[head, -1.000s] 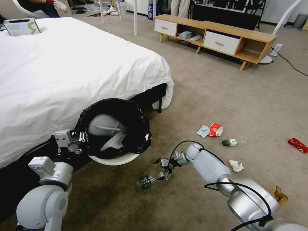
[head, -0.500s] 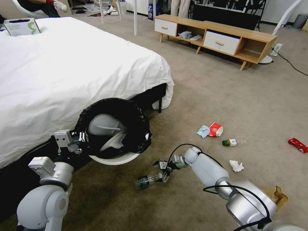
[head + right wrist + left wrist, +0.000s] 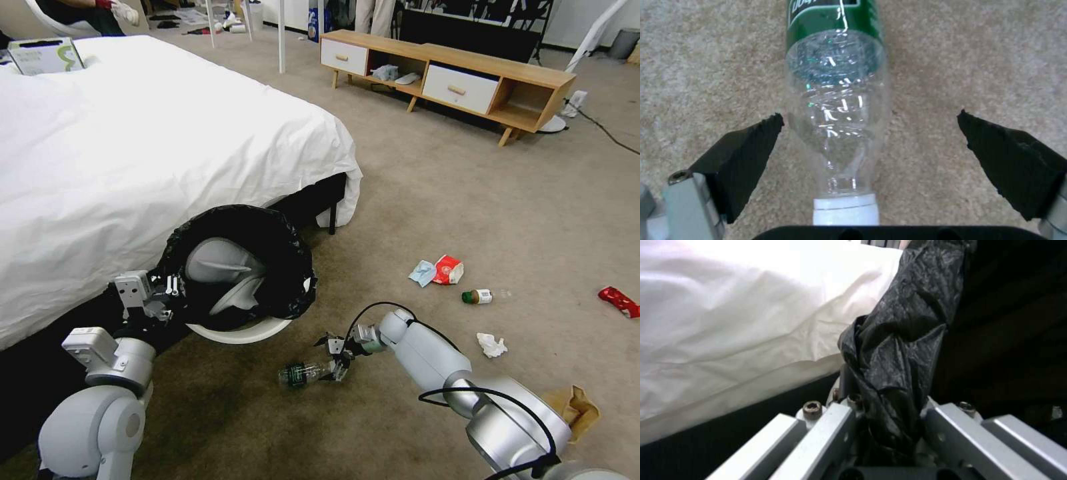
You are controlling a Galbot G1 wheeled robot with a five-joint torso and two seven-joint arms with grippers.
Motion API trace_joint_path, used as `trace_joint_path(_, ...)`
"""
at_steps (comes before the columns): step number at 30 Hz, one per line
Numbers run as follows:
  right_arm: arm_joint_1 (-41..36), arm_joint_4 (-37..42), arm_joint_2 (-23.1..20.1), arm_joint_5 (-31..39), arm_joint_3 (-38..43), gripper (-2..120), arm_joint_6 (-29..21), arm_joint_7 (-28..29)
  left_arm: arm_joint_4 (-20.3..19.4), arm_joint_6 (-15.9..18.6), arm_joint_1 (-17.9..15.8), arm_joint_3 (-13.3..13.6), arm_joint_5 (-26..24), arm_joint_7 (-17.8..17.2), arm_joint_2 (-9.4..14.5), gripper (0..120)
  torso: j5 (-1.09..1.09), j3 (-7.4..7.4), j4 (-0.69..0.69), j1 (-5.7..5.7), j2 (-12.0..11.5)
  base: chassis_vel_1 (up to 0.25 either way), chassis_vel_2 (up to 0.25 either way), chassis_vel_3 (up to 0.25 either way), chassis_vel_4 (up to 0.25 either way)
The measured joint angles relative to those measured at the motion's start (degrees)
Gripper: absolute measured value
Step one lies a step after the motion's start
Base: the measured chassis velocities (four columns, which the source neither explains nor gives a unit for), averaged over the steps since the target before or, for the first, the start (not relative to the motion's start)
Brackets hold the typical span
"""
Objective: Pick up the trash bin and place the garbage on the floor into it.
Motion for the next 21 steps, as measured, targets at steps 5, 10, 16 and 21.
trace_joint_path(5,-0.5,-0.2,0.3,-0.2,-0.2,100,0.1,1.2,0.1,0.0,0.1,0.1,0.1,0.0,0.0,2,0.0,0.0,0.0,0.0,0.0,0.0,0.0,0.0,0.0)
trace_joint_path(10,-0.7,-0.7,0.6,-0.1,-0.4,100,0.5,2.7,0.2,-0.1,0.1,0.2,0.2,0.1,0.0,2,0.0,0.0,0.0,0.0,0.0,0.0,0.0,0.0,0.0)
trace_joint_path(16,-1.0,-0.8,0.6,-0.1,-0.4,99,0.8,3.0,0.3,-0.2,0.0,0.2,0.2,0.1,-0.1,2,0.0,0.0,0.0,0.0,0.0,0.0,0.0,0.0,0.0)
trace_joint_path(21,-1.4,-1.4,0.6,0.0,-0.5,80,1.2,4.4,0.4,-0.5,0.2,0.1,0.3,0.1,-0.2,2,0.0,0.0,0.0,0.0,0.0,0.0,0.0,0.0,0.0)
